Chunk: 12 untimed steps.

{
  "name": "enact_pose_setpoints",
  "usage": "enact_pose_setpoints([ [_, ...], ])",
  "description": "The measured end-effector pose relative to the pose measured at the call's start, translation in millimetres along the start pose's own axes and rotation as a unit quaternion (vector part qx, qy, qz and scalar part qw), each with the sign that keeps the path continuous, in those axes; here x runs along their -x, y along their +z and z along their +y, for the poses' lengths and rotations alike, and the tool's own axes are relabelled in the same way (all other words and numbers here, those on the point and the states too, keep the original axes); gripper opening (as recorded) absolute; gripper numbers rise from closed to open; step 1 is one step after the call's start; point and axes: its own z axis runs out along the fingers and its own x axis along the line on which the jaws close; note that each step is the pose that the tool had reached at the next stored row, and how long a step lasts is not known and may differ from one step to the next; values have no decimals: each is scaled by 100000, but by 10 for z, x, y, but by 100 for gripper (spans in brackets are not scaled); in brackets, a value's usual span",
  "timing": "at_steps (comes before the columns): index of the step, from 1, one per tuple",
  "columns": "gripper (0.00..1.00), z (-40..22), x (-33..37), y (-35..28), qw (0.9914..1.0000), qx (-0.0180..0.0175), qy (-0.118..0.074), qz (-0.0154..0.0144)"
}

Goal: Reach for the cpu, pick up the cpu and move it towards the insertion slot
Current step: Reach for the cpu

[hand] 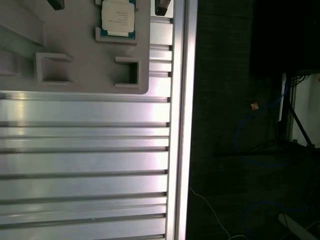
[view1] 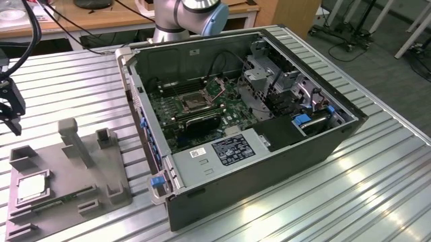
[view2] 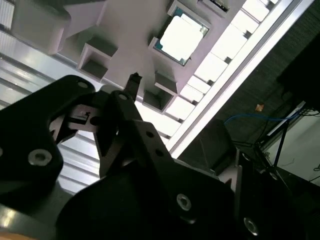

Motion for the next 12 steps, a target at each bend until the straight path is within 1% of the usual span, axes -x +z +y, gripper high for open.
enact_pose_setpoints([
  [1,76,0,0,0,100000,-1,2,2],
  [8,76,-1,0,2,100000,1,-2,1],
  [10,76,-12,1,10,100000,6,-14,-10],
  [12,76,-43,0,33,100000,24,-4,-12],
])
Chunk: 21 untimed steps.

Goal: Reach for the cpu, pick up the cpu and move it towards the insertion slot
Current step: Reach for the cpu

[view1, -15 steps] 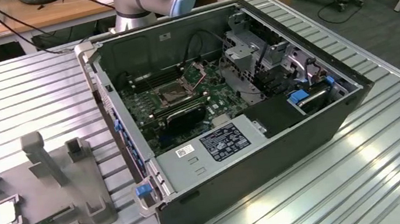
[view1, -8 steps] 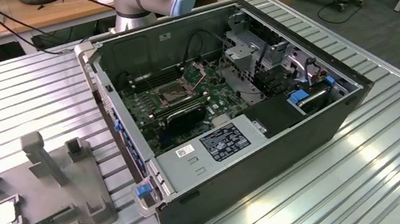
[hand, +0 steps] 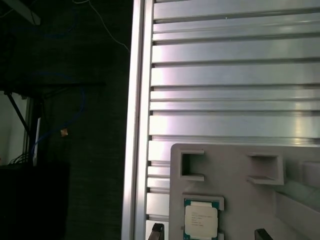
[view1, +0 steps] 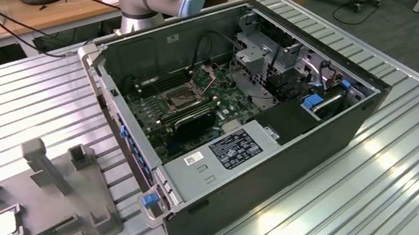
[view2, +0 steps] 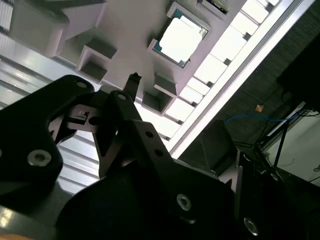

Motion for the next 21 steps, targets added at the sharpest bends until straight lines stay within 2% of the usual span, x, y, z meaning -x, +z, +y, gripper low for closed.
enact_pose_setpoints([
  [5,76,-118,-3,85,100000,128,2,-1],
  [12,76,-220,-4,210,100000,310,-1,-2],
  [16,76,-261,-5,280,99999,432,1,-4],
  [21,76,-277,-5,371,99998,663,3,-6],
])
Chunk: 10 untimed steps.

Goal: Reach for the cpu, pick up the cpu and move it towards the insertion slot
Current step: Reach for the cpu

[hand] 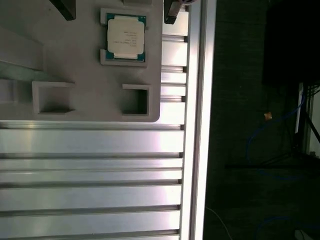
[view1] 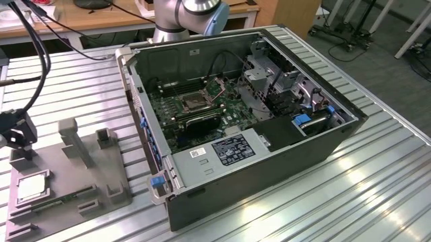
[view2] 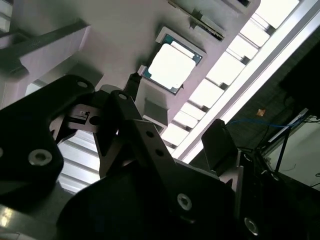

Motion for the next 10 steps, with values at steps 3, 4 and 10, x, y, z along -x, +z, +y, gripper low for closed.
enact_pose_setpoints([
  [3,76,-6,0,54,100000,189,0,-7],
  [4,76,-8,0,73,100000,270,-1,-7],
  [10,76,-17,0,180,99997,780,-2,-12],
])
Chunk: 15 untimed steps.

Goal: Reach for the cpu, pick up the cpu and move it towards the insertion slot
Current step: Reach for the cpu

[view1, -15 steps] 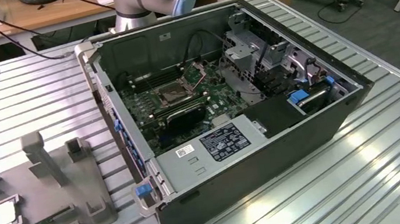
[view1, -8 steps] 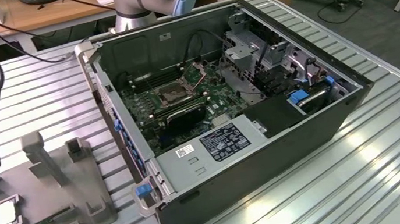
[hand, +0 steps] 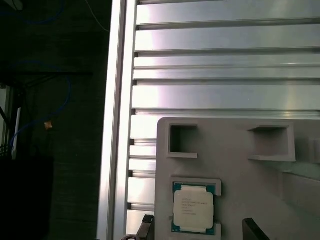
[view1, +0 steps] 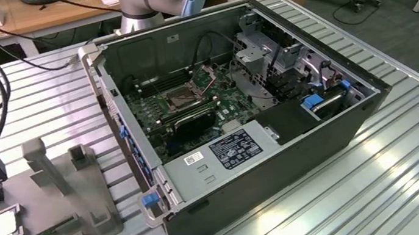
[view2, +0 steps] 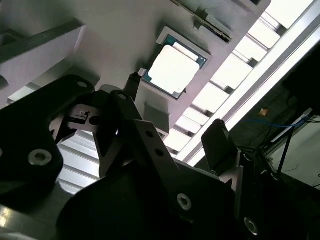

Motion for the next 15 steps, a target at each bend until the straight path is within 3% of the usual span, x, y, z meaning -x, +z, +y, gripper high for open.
enact_pose_setpoints([
  [7,76,-20,0,92,99993,1224,-1,-27],
  [15,76,-69,-1,233,99991,1372,-1,-23],
])
